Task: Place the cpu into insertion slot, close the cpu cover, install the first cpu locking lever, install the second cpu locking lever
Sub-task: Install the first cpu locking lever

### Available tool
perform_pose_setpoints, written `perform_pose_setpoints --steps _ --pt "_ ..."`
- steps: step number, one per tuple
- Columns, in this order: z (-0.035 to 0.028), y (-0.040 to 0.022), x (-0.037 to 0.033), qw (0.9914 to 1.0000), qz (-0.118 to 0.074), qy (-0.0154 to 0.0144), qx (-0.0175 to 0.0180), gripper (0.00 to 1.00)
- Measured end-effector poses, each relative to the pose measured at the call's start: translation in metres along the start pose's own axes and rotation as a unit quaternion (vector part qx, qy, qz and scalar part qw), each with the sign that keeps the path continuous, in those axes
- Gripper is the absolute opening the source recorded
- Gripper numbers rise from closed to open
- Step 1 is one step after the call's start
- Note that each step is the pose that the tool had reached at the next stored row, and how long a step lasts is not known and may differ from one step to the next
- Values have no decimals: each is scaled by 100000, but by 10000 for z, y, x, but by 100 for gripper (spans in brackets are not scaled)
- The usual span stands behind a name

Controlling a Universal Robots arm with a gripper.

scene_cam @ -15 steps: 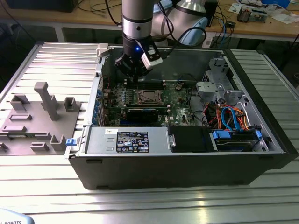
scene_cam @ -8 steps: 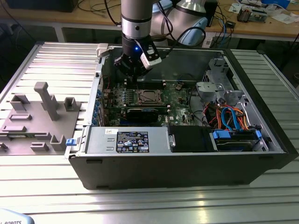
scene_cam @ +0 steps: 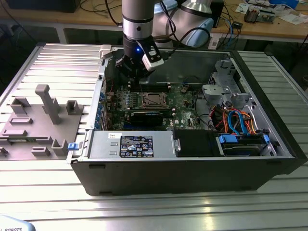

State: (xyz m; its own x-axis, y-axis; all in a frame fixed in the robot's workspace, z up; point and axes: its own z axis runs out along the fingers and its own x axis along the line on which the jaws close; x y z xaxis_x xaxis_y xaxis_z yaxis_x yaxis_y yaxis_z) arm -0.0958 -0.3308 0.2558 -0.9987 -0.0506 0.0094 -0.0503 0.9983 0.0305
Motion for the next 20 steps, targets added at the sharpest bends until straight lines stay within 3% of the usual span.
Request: perform_pose_setpoints --steps 5,11,14,16,18,20 --pt "-48 39 31 100000 -7 -29 -9 11" --pt "-59 153 32 100000 -6 -27 -55 11" --pt "-58 183 32 100000 -6 -39 -245 11" --pt "-57 203 31 99998 -18 -61 -615 11" --pt "-55 251 27 99997 -26 -63 -732 11" --pt "-54 246 -69 99997 -22 -60 -729 11"
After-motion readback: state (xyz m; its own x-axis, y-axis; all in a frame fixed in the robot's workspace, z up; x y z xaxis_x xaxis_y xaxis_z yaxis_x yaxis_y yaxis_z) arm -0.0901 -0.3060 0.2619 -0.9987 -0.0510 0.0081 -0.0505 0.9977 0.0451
